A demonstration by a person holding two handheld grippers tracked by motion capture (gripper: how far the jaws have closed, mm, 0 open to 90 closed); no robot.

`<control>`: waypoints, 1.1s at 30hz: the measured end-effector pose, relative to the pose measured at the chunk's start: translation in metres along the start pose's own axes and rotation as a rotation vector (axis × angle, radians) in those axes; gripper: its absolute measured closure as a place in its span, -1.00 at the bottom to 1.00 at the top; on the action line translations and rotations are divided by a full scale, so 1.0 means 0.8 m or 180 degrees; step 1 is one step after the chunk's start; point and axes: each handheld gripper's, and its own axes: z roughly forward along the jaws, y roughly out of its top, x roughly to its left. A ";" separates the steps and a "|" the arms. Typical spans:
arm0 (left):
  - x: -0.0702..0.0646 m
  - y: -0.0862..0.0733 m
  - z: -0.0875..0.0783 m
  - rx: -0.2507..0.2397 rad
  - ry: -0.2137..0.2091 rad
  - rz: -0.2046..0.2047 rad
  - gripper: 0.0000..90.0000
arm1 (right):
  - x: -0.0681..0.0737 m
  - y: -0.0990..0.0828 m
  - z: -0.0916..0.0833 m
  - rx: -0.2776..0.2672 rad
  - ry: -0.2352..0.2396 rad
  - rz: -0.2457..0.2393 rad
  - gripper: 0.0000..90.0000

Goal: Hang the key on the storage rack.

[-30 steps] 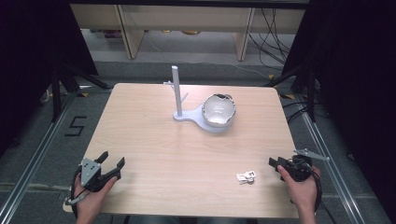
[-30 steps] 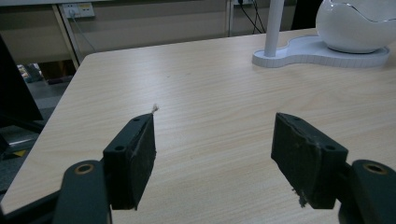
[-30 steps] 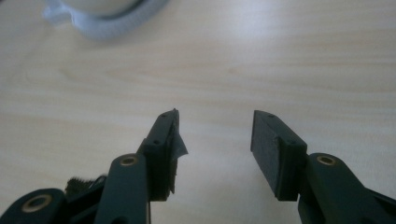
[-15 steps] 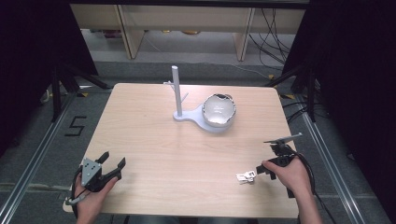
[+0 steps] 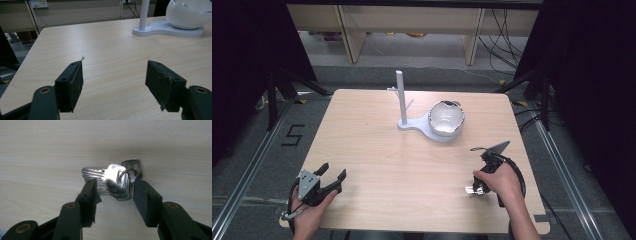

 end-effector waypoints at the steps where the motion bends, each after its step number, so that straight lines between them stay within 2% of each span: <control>1: 0.000 0.000 0.000 -0.0001 -0.0005 -0.0010 -0.34 | 0.000 0.000 0.001 0.0014 0.0036 0.0020 0.19; 2: 0.001 0.000 -0.001 -0.0002 -0.0008 -0.0016 -0.34 | -0.002 0.000 0.003 -0.0025 0.0006 -0.0029 0.17; 3: 0.001 0.000 -0.001 0.0000 -0.0010 -0.0016 -0.34 | -0.001 -0.001 0.002 -0.0012 -0.0020 0.0049 0.17; 4: 0.001 0.000 0.000 0.0005 -0.0013 -0.0012 -0.34 | -0.002 -0.002 0.002 -0.0052 -0.0045 0.0000 0.17; 5: 0.000 0.000 0.000 0.0006 -0.0016 -0.0012 -0.34 | 0.000 -0.002 0.001 -0.0053 -0.0065 0.0080 0.14; 6: 0.000 0.000 0.000 0.0017 -0.0020 0.0017 -0.34 | 0.000 -0.002 0.001 -0.0067 -0.0082 0.0090 0.12; 7: 0.000 0.000 0.000 0.0003 -0.0025 0.0019 -0.34 | -0.002 -0.001 0.001 -0.0018 -0.0121 0.0003 0.09; 8: -0.001 0.000 0.000 0.0023 -0.0016 0.0025 -0.34 | 0.002 -0.002 0.004 -0.0065 -0.0098 0.0140 0.07; 9: -0.001 0.000 0.000 0.0005 -0.0031 0.0033 -0.34 | 0.000 -0.002 0.007 -0.0098 -0.0164 0.0036 0.06; 13: -0.001 0.000 0.001 -0.0011 -0.0040 0.0022 -0.34 | 0.003 -0.001 0.011 -0.0112 -0.0177 0.0040 0.06; 15: -0.001 0.000 0.000 0.0025 -0.0028 0.0026 -0.34 | 0.006 -0.002 0.011 -0.0078 -0.0149 0.0131 0.06; 16: -0.001 0.000 0.000 0.0025 -0.0030 0.0029 -0.34 | 0.013 -0.002 0.010 0.0004 -0.0132 0.0352 0.06; 17: -0.001 0.000 0.000 0.0022 -0.0035 0.0032 -0.34 | 0.017 -0.001 0.009 0.0046 -0.0119 0.0474 0.06; 18: -0.001 -0.001 0.001 -0.0028 -0.0060 0.0032 -0.34 | 0.016 -0.001 0.009 0.0029 -0.0164 0.0410 0.06; 19: -0.001 -0.001 0.000 -0.0023 -0.0055 0.0033 -0.34 | 0.010 -0.001 0.012 -0.0079 -0.0246 0.0123 0.07; 20: -0.001 -0.001 0.000 -0.0023 -0.0059 0.0032 -0.34 | 0.011 0.000 0.011 -0.0075 -0.0238 0.0100 0.08; 21: -0.001 -0.001 0.001 -0.0023 -0.0062 0.0034 -0.34 | 0.011 -0.001 0.012 -0.0062 -0.0296 0.0062 0.10; 22: -0.001 -0.001 0.001 -0.0024 -0.0062 0.0035 -0.34 | 0.014 -0.001 0.012 -0.0074 -0.0289 0.0098 0.11; 23: -0.001 -0.001 0.000 -0.0022 -0.0064 0.0038 -0.34 | 0.016 -0.002 0.011 0.0000 -0.0375 0.0070 0.11; 24: -0.001 -0.001 0.000 -0.0022 -0.0066 0.0040 -0.34 | 0.023 -0.003 0.009 0.0102 -0.0345 0.0230 0.12; 26: -0.001 -0.001 0.000 -0.0012 -0.0066 0.0045 -0.34 | 0.030 -0.004 0.009 0.0151 -0.0499 0.0200 0.13; 27: -0.001 -0.001 0.000 -0.0009 -0.0065 0.0043 -0.34 | 0.030 -0.006 0.009 0.0143 -0.0546 0.0103 0.14; 28: -0.002 0.000 0.000 0.0003 -0.0059 0.0048 -0.34 | 0.032 -0.007 0.009 0.0155 -0.0545 0.0095 0.17; 29: -0.002 0.000 0.001 -0.0002 -0.0052 0.0047 -0.34 | 0.035 -0.007 0.010 0.0114 -0.0462 0.0157 0.17; 30: -0.002 0.000 0.001 0.0000 -0.0053 0.0050 -0.34 | 0.035 -0.008 0.010 0.0120 -0.0507 0.0099 0.18; 32: -0.002 0.000 0.001 0.0002 -0.0055 0.0054 -0.34 | 0.037 -0.007 0.011 0.0134 -0.0609 0.0160 0.23; 33: -0.002 0.000 0.001 -0.0001 -0.0053 0.0054 -0.34 | 0.040 -0.007 0.011 0.0167 -0.0587 0.0237 0.25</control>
